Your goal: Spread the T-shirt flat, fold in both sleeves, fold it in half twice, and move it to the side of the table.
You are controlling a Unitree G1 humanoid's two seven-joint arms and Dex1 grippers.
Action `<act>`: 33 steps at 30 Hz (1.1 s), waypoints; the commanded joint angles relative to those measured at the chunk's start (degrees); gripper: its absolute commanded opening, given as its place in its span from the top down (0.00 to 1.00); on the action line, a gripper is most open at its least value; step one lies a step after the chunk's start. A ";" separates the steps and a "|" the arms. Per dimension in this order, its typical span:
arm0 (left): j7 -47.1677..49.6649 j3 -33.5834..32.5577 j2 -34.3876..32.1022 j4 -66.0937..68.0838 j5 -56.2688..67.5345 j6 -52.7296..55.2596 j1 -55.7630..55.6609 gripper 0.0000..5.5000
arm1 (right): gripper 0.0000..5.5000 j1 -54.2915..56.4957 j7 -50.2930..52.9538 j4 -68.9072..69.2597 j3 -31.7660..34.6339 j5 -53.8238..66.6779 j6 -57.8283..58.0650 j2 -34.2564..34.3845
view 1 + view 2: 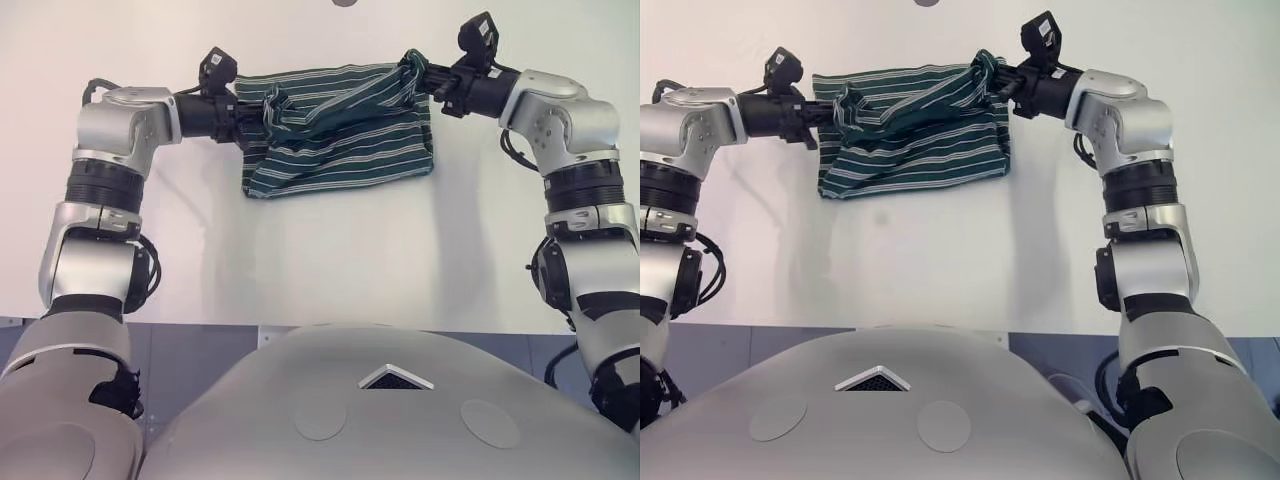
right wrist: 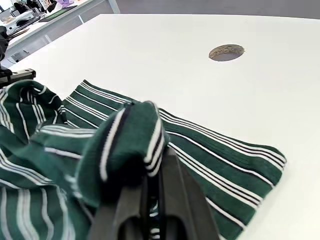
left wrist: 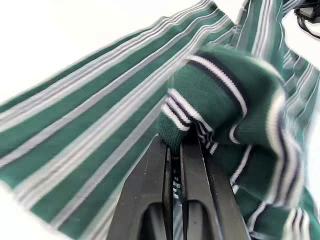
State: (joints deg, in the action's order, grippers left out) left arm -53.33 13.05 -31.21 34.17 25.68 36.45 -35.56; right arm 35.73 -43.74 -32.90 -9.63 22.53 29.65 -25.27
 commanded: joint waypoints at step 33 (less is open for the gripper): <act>12.48 24.39 4.26 13.07 -48.20 -38.51 -8.98 1.00 | 1.00 -14.53 -26.26 32.72 -20.02 -20.13 -13.98 -5.41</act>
State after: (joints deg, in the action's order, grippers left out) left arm -44.68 33.16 -30.77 36.86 -15.79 1.16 -40.86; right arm 23.79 -68.76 -9.43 -28.21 -0.16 8.68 -31.39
